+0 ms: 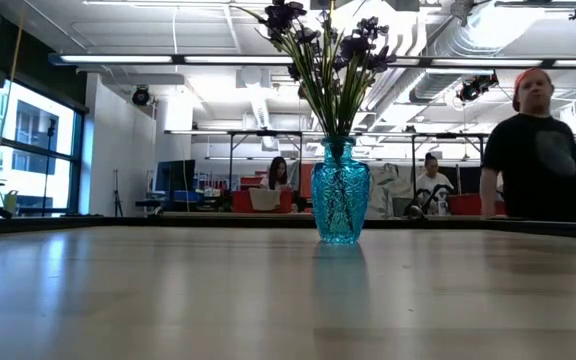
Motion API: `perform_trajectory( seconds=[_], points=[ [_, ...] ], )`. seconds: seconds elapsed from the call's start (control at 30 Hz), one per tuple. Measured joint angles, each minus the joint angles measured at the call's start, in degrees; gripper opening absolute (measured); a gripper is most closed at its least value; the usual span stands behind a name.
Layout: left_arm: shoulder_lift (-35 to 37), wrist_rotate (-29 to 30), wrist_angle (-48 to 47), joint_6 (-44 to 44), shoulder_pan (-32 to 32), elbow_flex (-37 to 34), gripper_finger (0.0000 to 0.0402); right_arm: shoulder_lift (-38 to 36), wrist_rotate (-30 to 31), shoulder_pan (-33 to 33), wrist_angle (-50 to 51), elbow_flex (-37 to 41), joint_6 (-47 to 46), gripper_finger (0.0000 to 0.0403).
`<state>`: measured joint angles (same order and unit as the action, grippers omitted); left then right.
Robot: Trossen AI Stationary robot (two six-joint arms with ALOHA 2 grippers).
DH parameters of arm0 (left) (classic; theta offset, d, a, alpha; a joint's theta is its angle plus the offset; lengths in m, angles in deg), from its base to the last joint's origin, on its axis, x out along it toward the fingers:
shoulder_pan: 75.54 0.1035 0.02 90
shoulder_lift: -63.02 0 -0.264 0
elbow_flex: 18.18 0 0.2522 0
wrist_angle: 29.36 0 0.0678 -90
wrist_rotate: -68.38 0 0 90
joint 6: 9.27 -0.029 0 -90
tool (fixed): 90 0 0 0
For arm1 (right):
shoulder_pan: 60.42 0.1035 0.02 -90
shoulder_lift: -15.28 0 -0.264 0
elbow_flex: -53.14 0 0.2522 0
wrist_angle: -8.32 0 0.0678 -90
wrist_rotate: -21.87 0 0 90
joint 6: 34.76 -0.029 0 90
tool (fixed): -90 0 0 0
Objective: Sort flowers into vase by color
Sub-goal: Put the white flowers into the transparent crystal vase
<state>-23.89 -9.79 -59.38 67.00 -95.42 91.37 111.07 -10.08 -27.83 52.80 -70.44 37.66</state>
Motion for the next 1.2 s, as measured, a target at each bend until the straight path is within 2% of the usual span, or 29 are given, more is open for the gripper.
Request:
perform_trajectory(
  seconds=[0.43, 0.57, 0.73, 0.8, 1.1, 1.2],
  points=[
    [-0.5, -0.1, 0.0, 0.1, 0.8, 0.0, 0.0000, -0.1, -0.6, 0.0, -2.7, 0.0, -0.4, 0.0134],
    [-0.4, -0.1, 0.3, 0.1, 0.9, 0.0, 0.0001, -0.1, -1.0, -0.3, -2.6, 0.0, -0.4, 0.0098],
    [-0.3, -0.4, 0.4, 0.0, 1.2, 0.0, 0.0014, -0.1, -1.0, -0.7, -2.4, 0.0, -0.6, 0.0024],
    [-0.3, -0.4, 0.4, -0.9, 1.2, 0.0, 0.0018, -0.1, -1.1, -0.7, -2.4, 0.0, -1.2, 0.0009],
    [1.4, -1.4, -1.7, -8.0, 3.0, 0.0, 0.0039, -0.6, 0.0, 0.1, -2.3, 0.1, -3.0, 0.0003],
    [4.0, 1.0, -5.3, -10.9, 3.8, 0.0, 0.0051, -1.7, 2.6, 1.3, -2.3, 0.1, -2.9, 0.0002]
  ],
)
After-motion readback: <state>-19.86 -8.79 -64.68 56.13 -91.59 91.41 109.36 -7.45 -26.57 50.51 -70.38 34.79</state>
